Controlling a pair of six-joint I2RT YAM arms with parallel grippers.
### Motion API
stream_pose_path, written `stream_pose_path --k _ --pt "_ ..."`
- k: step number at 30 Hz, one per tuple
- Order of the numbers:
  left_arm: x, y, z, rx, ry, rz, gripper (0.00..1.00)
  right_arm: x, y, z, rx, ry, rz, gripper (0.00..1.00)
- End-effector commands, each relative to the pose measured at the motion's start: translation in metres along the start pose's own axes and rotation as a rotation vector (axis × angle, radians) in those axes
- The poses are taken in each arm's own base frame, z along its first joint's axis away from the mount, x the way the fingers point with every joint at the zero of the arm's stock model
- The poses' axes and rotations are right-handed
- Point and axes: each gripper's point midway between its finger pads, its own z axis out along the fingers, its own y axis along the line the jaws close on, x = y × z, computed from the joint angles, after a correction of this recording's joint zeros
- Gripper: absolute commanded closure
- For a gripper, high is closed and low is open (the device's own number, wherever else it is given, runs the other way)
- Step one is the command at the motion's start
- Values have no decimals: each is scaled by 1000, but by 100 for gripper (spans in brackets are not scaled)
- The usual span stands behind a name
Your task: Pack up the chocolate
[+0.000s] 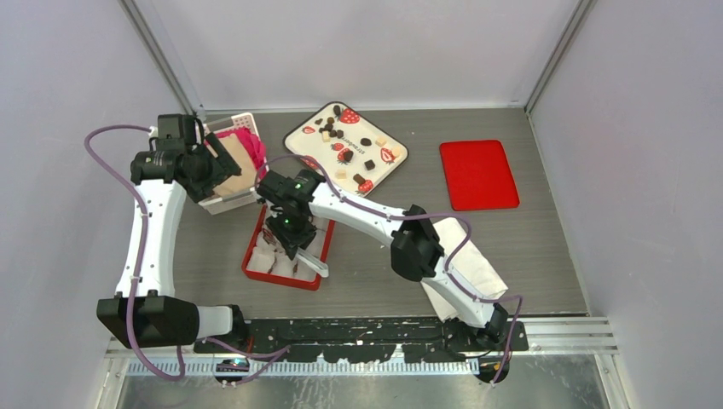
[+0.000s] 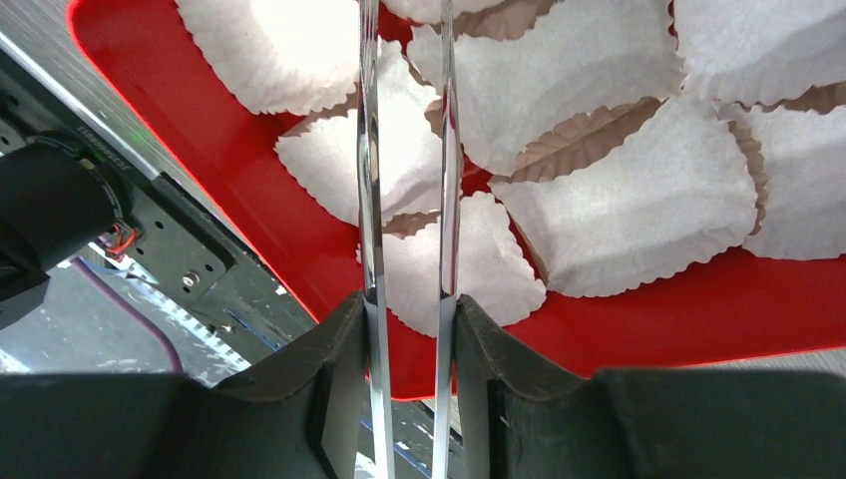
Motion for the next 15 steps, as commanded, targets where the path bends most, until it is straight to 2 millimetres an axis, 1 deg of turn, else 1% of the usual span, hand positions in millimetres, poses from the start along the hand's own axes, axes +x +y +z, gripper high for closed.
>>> stream_pose_path --k 1,8,13,15 --pt "-4 -6 -6 38 -17 -12 24 -20 15 -22 -35 -88 -28 75" --pt "-4 -8 -8 52 -17 -9 24 -19 16 -19 -37 -82 -29 57" --pt "-3 -8 -10 57 -20 -9 24 -18 17 -21 -35 -83 -33 52" --pt "-3 -8 -11 58 -21 -9 24 -18 18 -22 -34 -86 -34 52"
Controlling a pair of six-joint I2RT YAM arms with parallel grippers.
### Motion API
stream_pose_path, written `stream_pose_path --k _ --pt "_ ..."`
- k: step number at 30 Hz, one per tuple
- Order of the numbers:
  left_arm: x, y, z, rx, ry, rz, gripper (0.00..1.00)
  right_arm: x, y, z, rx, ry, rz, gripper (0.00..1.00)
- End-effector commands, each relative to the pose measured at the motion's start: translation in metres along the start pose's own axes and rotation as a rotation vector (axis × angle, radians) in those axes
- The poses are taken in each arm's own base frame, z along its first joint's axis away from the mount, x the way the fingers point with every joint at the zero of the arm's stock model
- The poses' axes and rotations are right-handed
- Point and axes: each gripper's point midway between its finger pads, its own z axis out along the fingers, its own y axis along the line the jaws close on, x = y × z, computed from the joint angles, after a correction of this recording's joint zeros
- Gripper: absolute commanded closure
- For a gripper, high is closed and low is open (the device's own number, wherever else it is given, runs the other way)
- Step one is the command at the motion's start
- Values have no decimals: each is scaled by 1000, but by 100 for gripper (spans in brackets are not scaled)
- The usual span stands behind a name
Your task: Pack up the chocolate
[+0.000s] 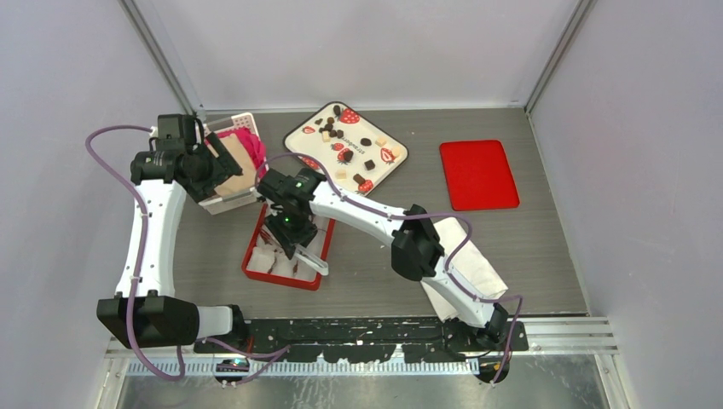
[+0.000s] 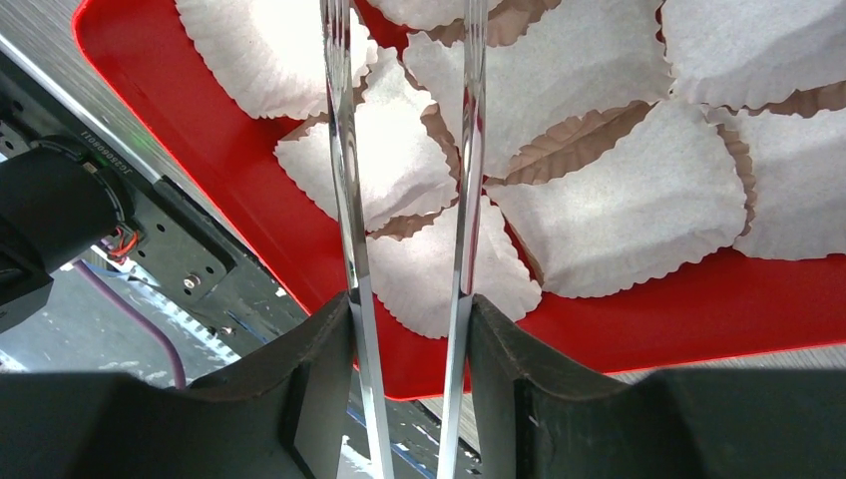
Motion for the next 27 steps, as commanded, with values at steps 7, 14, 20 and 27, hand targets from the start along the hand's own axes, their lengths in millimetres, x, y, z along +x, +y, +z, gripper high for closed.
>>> stream_pose_path --k 7,14,20,27 --pt "-5 -4 -12 38 -37 -9 24 -27 19 -50 -16 -162 -40 57" --pt "-10 -7 -17 46 -49 -14 24 -22 0 -87 52 -215 -24 60" --pt "-23 -19 -26 117 -47 -53 23 -2 -43 -126 160 -250 37 63" --pt "-16 -24 -12 146 -8 -77 24 8 -153 -167 229 -314 351 63"
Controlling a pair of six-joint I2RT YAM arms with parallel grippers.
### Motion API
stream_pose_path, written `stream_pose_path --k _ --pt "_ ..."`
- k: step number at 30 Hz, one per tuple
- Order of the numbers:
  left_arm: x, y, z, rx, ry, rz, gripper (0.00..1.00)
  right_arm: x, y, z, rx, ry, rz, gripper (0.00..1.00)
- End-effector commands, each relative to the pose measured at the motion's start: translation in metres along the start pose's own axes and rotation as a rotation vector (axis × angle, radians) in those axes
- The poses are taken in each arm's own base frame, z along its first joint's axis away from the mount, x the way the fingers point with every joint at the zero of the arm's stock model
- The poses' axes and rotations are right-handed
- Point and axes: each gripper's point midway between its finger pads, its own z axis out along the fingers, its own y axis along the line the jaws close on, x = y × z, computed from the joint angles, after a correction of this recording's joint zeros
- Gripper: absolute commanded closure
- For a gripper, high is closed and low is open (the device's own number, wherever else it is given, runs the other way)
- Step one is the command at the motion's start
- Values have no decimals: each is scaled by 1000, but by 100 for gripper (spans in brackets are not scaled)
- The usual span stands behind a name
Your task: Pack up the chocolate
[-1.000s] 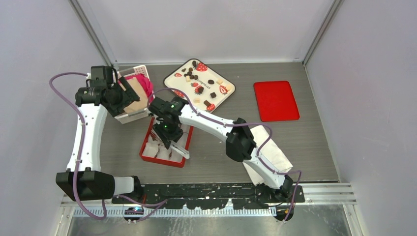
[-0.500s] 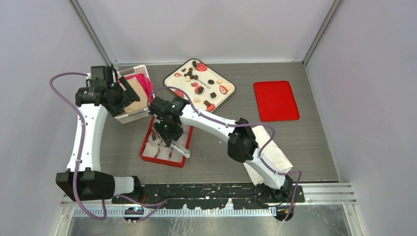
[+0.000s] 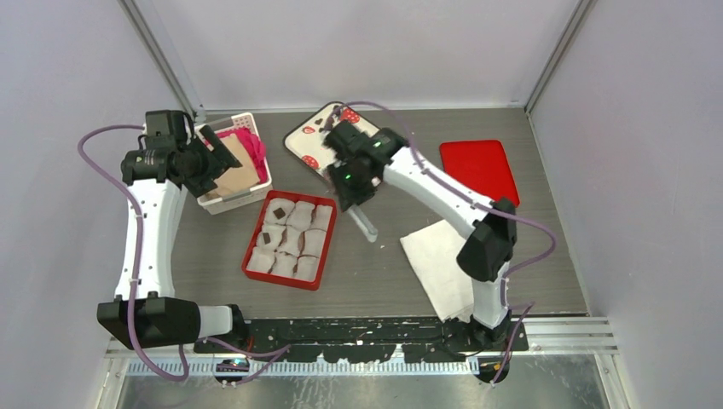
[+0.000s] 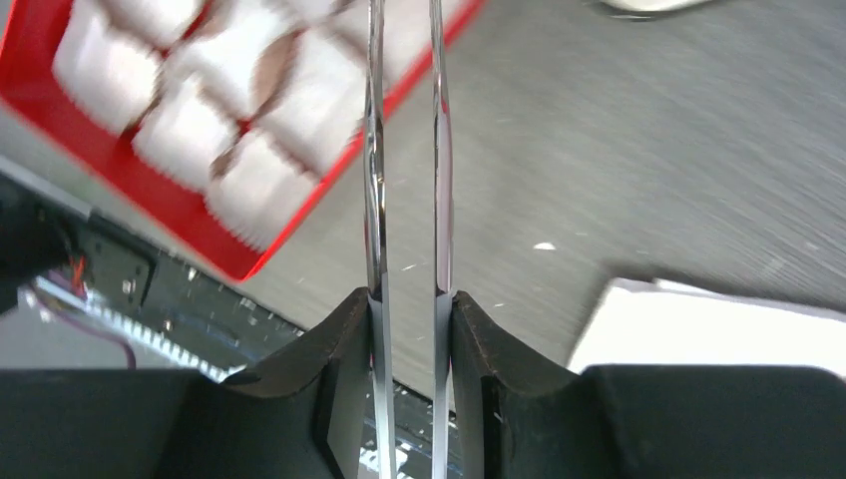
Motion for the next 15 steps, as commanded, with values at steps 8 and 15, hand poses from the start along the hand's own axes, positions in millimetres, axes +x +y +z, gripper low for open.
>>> stream_pose_path --k 8,15 --pt "1 -12 7 74 16 -7 24 -8 -136 14 158 66 201 62" --pt "1 -10 9 63 18 -5 24 -4 -156 37 235 129 123 56"
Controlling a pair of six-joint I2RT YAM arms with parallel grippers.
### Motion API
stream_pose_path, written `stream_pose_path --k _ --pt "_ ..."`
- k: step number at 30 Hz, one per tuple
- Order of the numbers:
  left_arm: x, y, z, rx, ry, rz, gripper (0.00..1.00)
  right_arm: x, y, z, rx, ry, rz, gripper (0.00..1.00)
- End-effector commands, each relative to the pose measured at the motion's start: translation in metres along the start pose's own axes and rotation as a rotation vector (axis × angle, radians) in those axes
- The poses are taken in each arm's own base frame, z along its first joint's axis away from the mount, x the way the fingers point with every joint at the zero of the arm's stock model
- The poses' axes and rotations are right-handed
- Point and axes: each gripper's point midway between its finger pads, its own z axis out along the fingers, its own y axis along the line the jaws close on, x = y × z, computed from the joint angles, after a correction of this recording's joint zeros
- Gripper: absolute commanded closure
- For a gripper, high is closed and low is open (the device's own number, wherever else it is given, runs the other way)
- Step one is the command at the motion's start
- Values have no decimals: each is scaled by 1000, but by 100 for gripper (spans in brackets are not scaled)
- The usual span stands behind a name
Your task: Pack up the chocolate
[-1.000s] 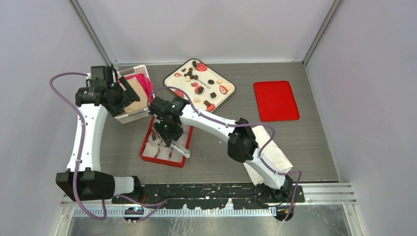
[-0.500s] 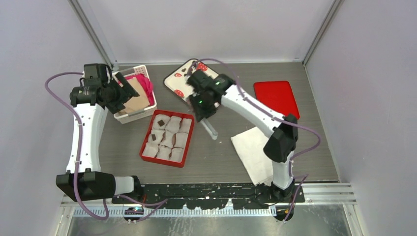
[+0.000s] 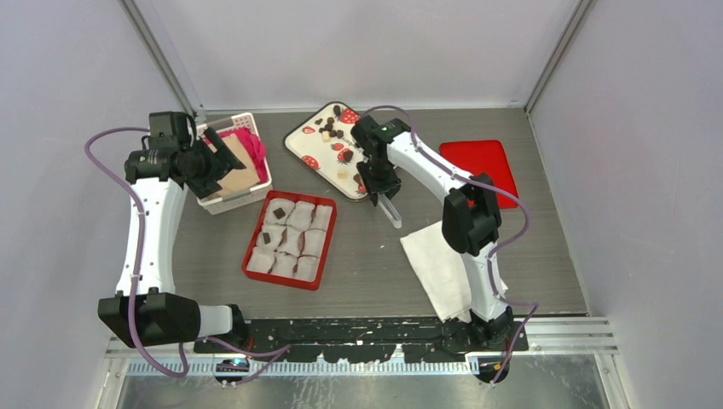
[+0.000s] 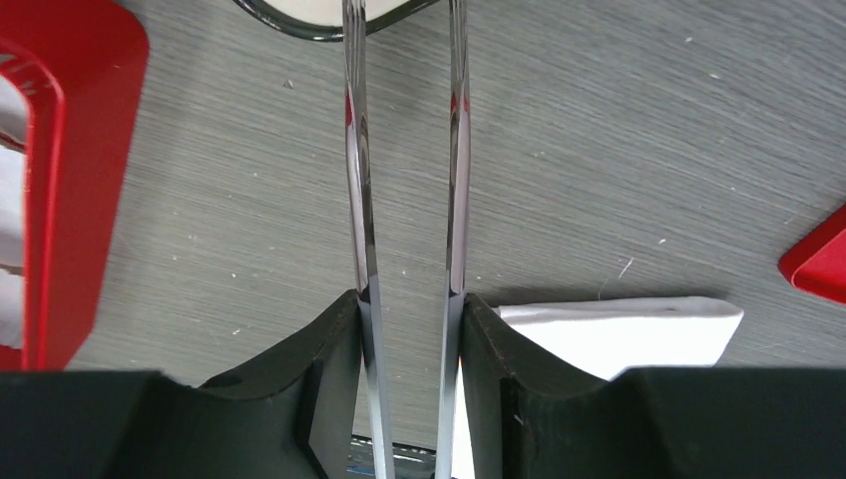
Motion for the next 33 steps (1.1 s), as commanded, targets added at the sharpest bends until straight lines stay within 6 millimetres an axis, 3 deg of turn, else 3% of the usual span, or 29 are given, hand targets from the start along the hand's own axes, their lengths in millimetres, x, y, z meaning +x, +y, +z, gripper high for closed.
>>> stream_pose_path --k 1,12,25,33 --pt "-9 -7 -1 32 -29 7 24 -14 -4 -16 28 -62 -70 56" --pt "-12 -7 5 21 -24 9 24 -29 3 5 13 -63 -59 53" --pt "-13 -5 8 7 -24 5 24 -31 13 34 -22 -18 -75 51" --pt "-14 -6 8 8 -23 1 24 -31 19 37 -57 -7 -74 60"
